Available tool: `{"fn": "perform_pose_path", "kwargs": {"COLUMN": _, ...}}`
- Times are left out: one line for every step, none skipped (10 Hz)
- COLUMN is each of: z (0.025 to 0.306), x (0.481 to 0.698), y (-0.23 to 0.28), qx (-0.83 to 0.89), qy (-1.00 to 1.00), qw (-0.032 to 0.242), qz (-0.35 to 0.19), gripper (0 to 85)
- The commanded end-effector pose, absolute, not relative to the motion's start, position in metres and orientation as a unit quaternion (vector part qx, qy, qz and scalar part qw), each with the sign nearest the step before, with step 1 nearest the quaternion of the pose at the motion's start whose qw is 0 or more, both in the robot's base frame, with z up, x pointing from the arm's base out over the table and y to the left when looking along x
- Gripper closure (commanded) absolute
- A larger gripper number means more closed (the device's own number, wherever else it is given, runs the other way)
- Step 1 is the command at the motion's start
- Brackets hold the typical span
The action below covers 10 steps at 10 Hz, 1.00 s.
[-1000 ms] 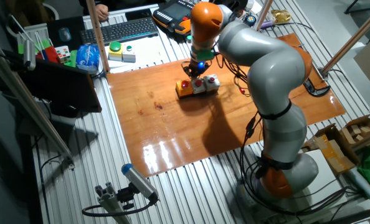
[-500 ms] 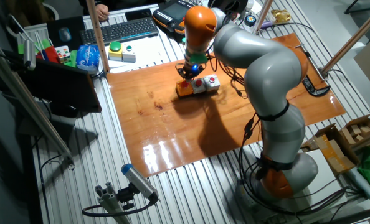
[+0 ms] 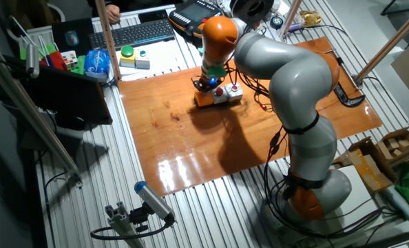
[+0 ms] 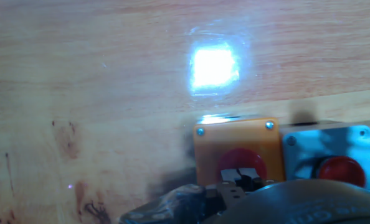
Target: Press three buttons from left to right in sequence
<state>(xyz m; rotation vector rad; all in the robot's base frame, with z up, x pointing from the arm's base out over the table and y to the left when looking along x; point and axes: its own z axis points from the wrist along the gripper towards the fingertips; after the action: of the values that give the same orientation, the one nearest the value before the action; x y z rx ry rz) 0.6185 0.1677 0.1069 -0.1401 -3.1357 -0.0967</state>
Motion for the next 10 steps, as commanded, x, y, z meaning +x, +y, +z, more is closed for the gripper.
{"fn": "perform_pose_path", "kwargs": {"z": 0.104, "x": 0.618, "y": 0.168, "qx": -0.044, "qy": -0.999, "qw": 0.0, "qz": -0.031, "gripper": 84.3}}
{"fn": "perform_pose_path", "kwargs": {"z": 0.103, "x": 0.618, "y": 0.169, "qx": -0.043, "qy": -0.999, "qw": -0.001, "qz": -0.031, "gripper": 84.3}}
{"fn": "perform_pose_path", "kwargs": {"z": 0.103, "x": 0.618, "y": 0.169, "qx": -0.043, "qy": -0.999, "qw": -0.001, "qz": -0.031, "gripper": 84.3}}
{"fn": "perform_pose_path", "kwargs": {"z": 0.103, "x": 0.618, "y": 0.168, "qx": -0.043, "qy": -0.999, "qw": -0.001, "qz": -0.031, "gripper": 84.3}}
{"fn": "perform_pose_path", "kwargs": {"z": 0.104, "x": 0.618, "y": 0.169, "qx": -0.043, "qy": -0.999, "qw": -0.001, "qz": -0.031, "gripper": 84.3}}
{"fn": "perform_pose_path", "kwargs": {"z": 0.108, "x": 0.618, "y": 0.168, "qx": -0.042, "qy": -0.999, "qw": 0.0, "qz": -0.028, "gripper": 84.3}}
{"fn": "perform_pose_path", "kwargs": {"z": 0.115, "x": 0.616, "y": 0.166, "qx": -0.041, "qy": -0.999, "qw": 0.003, "qz": -0.027, "gripper": 84.3}}
{"fn": "perform_pose_path", "kwargs": {"z": 0.123, "x": 0.615, "y": 0.164, "qx": -0.039, "qy": -0.999, "qw": 0.005, "qz": -0.021, "gripper": 84.3}}
{"fn": "perform_pose_path", "kwargs": {"z": 0.136, "x": 0.612, "y": 0.159, "qx": -0.035, "qy": -0.999, "qw": 0.011, "qz": -0.013, "gripper": 84.3}}
{"fn": "perform_pose_path", "kwargs": {"z": 0.146, "x": 0.61, "y": 0.154, "qx": -0.029, "qy": -0.999, "qw": 0.016, "qz": -0.006, "gripper": 84.3}}
